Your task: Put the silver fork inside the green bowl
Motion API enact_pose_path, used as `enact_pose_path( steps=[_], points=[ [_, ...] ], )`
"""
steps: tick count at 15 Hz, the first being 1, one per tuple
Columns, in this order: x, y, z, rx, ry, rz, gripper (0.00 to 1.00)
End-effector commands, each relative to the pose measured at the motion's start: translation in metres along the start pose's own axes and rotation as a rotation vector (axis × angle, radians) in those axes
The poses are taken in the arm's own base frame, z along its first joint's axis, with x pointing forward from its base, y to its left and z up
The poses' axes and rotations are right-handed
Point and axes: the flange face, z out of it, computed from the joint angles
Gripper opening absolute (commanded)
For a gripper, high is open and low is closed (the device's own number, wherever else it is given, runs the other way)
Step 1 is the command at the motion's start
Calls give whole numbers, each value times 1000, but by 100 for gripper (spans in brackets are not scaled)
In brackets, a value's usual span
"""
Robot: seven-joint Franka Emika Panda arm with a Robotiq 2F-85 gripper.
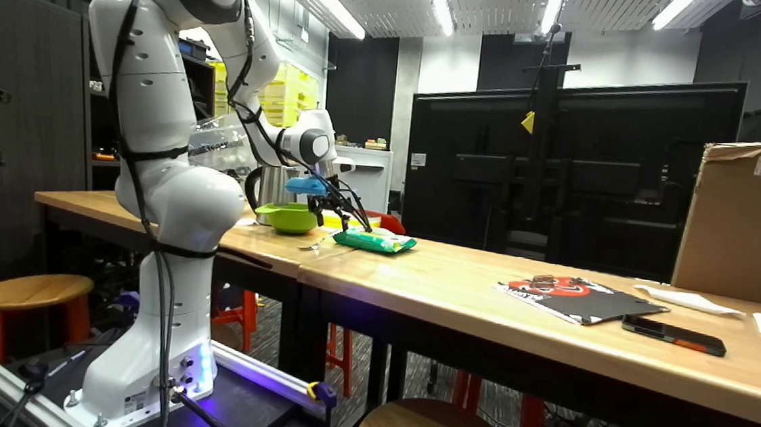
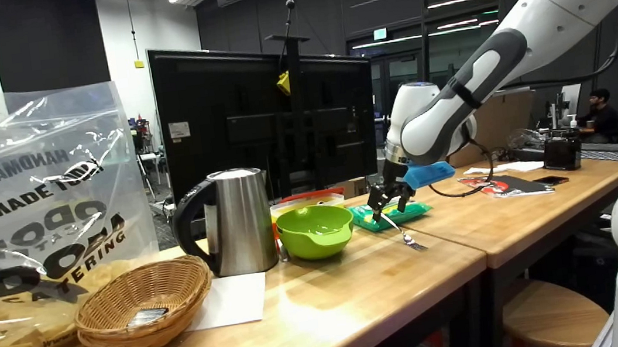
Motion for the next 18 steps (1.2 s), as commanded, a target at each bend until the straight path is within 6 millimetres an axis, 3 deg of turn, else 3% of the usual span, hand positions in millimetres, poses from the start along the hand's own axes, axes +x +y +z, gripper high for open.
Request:
enact_pose_path(
  steps=[1,6,18],
  points=[
    [14,6,-8,3,7,-18,100],
    [28,4,-14,7,31,-28,100],
    [37,2,6,19,9,-47,100]
  ],
)
